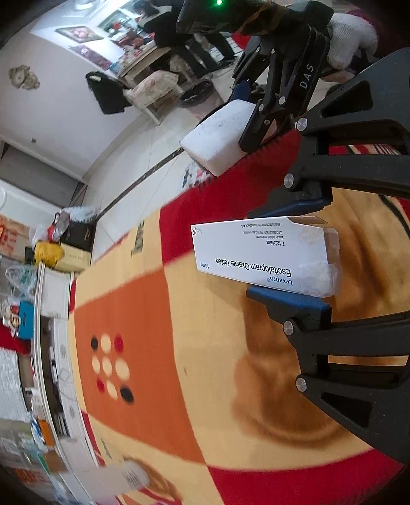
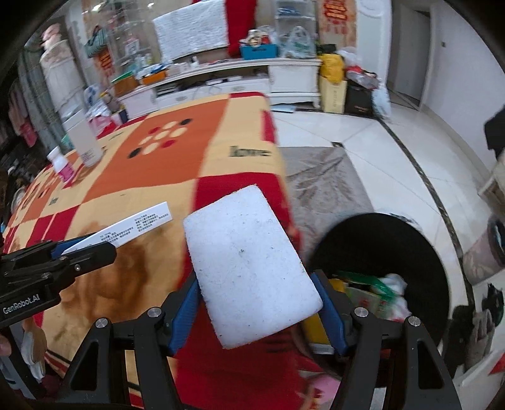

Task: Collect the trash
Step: 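Carry the tablet box and white sponge with both grippers over the bin, then open both grippers to drop the box and sponge into the bin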

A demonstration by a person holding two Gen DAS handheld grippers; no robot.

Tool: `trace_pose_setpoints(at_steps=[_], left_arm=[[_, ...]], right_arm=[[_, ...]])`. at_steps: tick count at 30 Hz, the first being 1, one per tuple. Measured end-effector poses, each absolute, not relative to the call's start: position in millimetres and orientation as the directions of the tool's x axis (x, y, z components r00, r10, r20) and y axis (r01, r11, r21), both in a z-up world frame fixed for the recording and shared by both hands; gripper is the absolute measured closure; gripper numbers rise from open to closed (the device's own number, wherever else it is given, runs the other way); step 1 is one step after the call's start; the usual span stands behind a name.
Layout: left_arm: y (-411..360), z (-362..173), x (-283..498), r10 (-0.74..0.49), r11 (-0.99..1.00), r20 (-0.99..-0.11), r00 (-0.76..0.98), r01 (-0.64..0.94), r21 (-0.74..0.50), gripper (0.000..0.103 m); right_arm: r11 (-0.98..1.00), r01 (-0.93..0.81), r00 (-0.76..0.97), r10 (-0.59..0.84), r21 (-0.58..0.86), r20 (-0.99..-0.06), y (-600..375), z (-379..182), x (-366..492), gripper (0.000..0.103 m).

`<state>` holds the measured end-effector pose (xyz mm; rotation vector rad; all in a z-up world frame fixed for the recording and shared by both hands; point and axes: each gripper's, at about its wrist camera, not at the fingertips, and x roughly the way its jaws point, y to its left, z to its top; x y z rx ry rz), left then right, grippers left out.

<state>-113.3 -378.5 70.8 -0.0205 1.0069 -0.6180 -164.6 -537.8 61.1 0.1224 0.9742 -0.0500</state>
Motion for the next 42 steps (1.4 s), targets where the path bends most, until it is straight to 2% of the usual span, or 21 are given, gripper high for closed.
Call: trace_pose_setpoints(at_steps=[14,25,29,30,32,42], left_arm=[[-488,68,-117,-0.559,0.749,-0.78,0.281,0.574,-0.331,0.064],[-530,57,-109,-0.603,0.717,-0.771,0.207,0.564,-0.41,0.064],[-533,54,-107,-0.639,0.685,-0.75,0.172,0.57,-0.453,0.059],[-532,54,-108,-0.646,0.679,-0.745,0.166,0.571,-0.461,0.051],[-527,56,-110,-0.659,0.669,-0.733,0.17,0.577,-0.468,0.044],[-500,71,-124,-0.599,0.722,-0.743,0.298,0.603,-0.34,0.043]], right_arm=[[0.953,0.3,0.52,-0.131,0.037,-0.844,-650,57,-204,0.037],[0.933,0.355,0.486,-0.137,0.052,-0.863,-680,40,-207,0.037],[0.928,0.366,0.484,-0.124,0.072,-0.866,-682,35,-203,0.032],[0.927,0.367,0.482,-0.116,0.081,-0.868,-683,34,-203,0.027],[0.926,0.368,0.482,-0.112,0.085,-0.869,-682,33,-204,0.026],[0.931,0.35,0.504,-0.094,0.103,-0.859,-662,36,-209,0.026]])
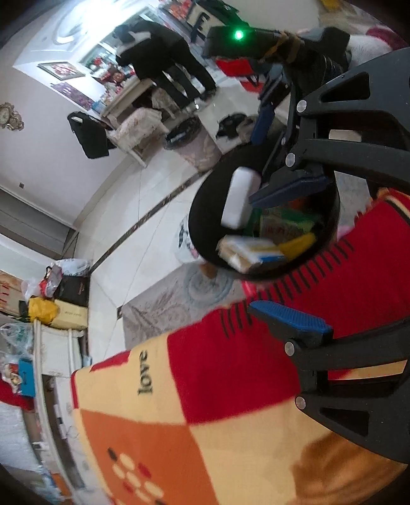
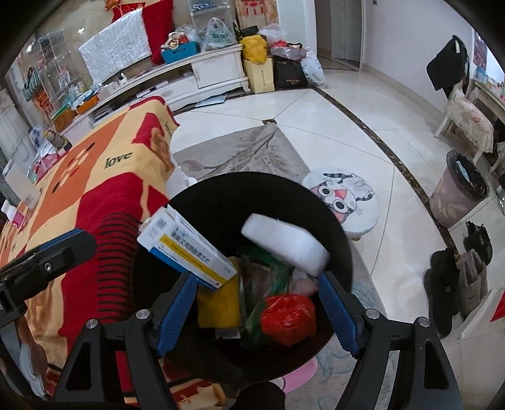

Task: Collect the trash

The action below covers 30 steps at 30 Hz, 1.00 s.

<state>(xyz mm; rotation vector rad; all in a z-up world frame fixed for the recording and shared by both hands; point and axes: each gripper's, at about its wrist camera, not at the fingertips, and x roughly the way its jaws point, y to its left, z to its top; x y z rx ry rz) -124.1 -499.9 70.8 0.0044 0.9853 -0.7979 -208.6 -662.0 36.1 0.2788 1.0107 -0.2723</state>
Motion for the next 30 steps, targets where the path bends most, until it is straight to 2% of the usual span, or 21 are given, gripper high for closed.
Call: trace_pose_setpoints(at_steps=[10,18,30], left_arm=[[-467,80,-137,-0.559,0.759,-0.737,0.379,0.592,-0.27,0.043],[-437,98,-157,-0.563,0.769,-0.699,0.441,0.59,-0.246,0.043],[-398,118,-173,-0.537,0.805,-0.647,0.542,0.558,-0.201,0.043]], right_arm=[[0.934,0.342,0.543,-0.109,0.101,-0.832,-630,50,-217,0.026],[0.94,0.324,0.586,-0.111,0.106,-0.803,-597,65,-222,0.026],[0.948,0.318,0.658,-0.207,0.017,-0.724,-556,103,-235,0.026]])
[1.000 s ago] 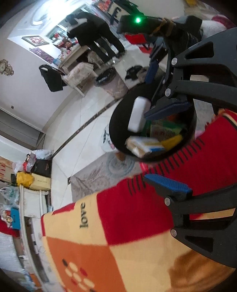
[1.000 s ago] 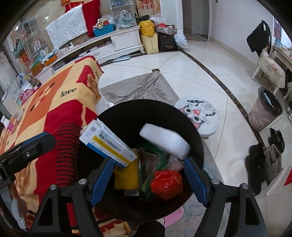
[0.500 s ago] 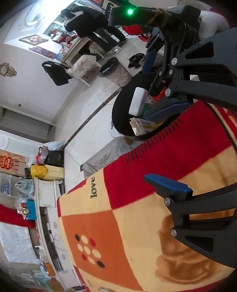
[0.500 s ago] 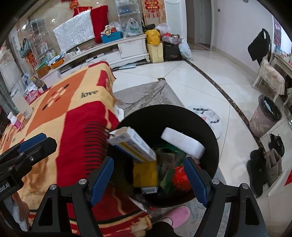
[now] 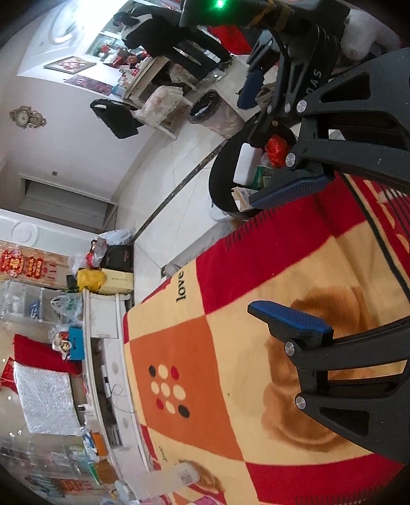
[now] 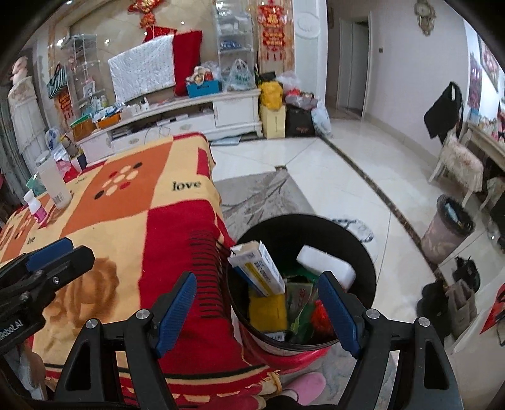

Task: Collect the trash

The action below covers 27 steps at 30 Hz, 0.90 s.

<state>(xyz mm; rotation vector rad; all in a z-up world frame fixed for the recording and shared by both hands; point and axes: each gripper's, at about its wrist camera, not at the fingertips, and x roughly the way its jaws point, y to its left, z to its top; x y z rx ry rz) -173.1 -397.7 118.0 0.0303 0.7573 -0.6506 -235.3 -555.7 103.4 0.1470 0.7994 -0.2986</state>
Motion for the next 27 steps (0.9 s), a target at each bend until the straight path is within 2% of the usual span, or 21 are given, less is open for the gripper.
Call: trace_pose_setpoints(at_steps=[15,27], left_arm=[[-376,148,-205,-0.539,0.812,-0.522,0.661,0.573,-0.112,0.043],[-369,151,-210,-0.544,0.814,-0.495,0.678,0.569,-0.114,0.043]], right_arm=[[0.938,0.348,0.752,-0.274,0.007,-0.6,-530,137,-261,0.024],[0.94,0.342,0.769,-0.287,-0.012,-0.571,-519,144,-268,0.023]])
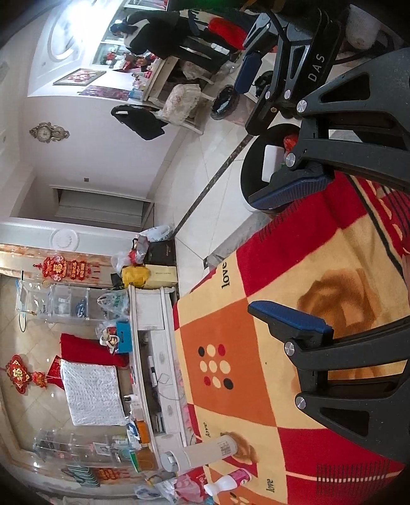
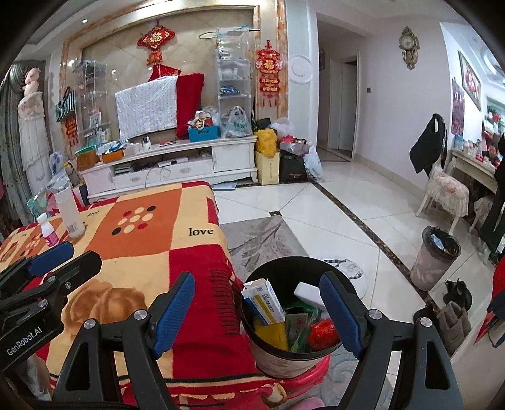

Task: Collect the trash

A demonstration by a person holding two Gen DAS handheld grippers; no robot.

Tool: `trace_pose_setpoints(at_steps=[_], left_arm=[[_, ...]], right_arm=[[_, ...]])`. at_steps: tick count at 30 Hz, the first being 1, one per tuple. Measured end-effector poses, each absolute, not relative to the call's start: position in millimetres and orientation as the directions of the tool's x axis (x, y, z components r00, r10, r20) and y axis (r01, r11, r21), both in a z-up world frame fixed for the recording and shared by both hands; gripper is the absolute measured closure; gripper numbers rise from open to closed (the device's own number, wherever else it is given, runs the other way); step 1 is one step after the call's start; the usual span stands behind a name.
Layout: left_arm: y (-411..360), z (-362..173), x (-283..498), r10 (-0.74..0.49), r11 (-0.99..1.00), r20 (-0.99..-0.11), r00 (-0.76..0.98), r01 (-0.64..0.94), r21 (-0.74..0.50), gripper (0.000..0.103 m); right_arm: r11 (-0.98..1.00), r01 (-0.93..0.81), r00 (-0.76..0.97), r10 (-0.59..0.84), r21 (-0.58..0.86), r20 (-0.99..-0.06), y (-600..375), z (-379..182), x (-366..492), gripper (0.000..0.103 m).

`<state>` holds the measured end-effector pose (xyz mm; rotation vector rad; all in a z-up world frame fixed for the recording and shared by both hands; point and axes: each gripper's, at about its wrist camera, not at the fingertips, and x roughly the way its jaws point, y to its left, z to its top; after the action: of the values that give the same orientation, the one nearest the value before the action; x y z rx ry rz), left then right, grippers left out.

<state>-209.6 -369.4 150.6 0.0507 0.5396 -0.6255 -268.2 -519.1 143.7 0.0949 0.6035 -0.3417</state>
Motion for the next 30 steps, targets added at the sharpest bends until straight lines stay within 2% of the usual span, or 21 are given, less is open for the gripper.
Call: trace_pose_setpoints(at_steps=[30], left_arm=[[-370,140,-206,-0.547,0.808,-0.512,0.663,0.578,-0.114,0.043]], right_arm=[[0.935,0.354,0.765,-0.292,-0.004,-0.574,-520,142,-272,0.022]])
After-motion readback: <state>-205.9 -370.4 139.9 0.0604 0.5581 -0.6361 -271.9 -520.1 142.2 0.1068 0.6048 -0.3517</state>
